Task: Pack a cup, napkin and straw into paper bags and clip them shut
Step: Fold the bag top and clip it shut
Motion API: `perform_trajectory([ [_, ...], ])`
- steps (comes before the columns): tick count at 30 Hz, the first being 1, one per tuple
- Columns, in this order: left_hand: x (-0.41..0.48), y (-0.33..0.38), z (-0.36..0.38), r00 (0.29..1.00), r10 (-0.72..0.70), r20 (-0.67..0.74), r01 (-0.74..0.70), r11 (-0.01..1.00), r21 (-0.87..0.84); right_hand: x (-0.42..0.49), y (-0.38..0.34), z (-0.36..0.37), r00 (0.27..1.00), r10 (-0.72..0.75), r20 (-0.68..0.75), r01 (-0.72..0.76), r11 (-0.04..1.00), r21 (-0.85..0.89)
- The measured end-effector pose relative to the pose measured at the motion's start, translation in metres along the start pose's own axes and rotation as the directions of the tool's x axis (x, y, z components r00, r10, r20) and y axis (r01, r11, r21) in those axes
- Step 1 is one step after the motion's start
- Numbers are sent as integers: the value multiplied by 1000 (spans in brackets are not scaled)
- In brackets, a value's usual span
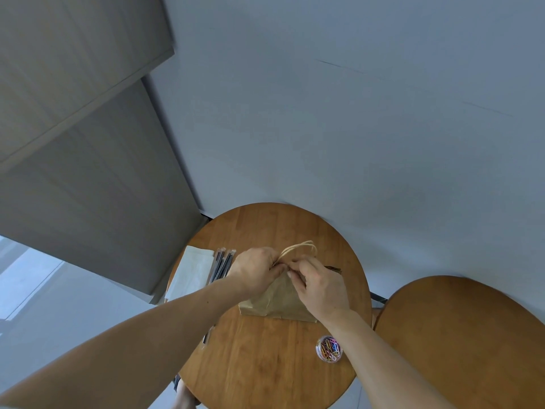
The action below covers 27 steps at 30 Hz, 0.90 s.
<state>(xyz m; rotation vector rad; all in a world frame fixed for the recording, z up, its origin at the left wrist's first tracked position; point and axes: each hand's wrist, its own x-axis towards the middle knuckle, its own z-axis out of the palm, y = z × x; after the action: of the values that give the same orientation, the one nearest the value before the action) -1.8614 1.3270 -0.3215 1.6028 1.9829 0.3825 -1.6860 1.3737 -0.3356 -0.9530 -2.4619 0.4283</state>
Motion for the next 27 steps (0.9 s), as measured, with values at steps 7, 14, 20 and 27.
perform_trajectory([
  [7,-4,-6,-16,999,-44,-5,44,999,-19,-19,24,-13,984,-65,-167,76,995,60],
  [14,-19,-34,-15,984,-178,1,177,983,-55,-33,68,-11,887,409,213,-424,905,27],
  [20,-29,-67,3,944,-323,65,329,915,-235,-41,84,11,745,532,402,-614,783,100],
  [27,-28,-72,8,939,-343,35,342,917,-207,-36,81,12,776,544,318,-620,751,227],
])
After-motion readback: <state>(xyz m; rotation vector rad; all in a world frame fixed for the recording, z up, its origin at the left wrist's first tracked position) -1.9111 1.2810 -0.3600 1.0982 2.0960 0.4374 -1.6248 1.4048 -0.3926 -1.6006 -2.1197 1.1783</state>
